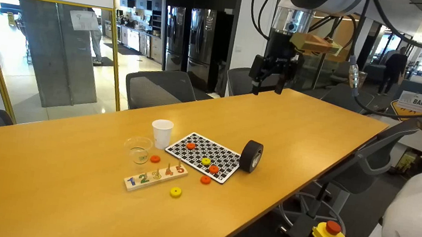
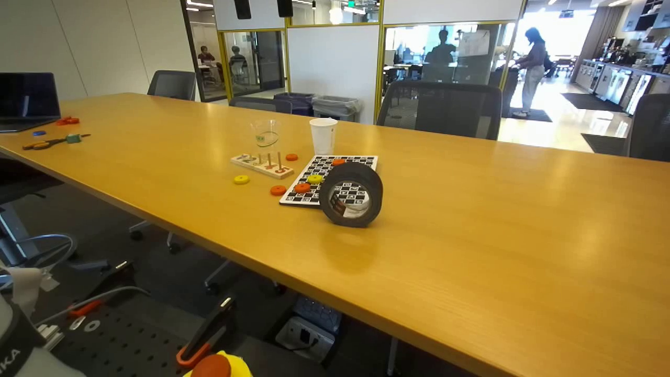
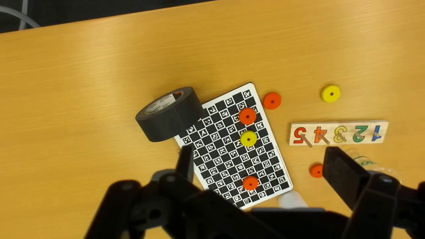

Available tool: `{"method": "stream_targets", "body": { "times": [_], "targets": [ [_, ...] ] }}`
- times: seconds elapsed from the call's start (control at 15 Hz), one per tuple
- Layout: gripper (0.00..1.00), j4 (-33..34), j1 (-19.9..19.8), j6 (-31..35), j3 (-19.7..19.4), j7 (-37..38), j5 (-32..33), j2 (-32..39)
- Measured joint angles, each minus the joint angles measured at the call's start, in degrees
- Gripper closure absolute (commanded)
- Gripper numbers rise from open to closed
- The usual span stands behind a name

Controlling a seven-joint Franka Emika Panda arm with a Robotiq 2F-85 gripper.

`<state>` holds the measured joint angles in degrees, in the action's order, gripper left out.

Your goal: Pick up the orange and yellow objects on the table and put them in the two cups

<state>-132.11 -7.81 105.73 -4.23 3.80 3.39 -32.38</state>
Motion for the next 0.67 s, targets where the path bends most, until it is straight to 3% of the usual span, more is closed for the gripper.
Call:
{"method": "stream_targets", "body": {
  "times": [0.27, 0.67],
  "targets": [
    [0.0, -4.3, 1.5, 4.9, 0.6, -0.4, -0.1, 1.5],
    [0.0, -13.0, 5.7, 20.0, 4.4, 0.3, -0.4, 8.2]
  ]
}}
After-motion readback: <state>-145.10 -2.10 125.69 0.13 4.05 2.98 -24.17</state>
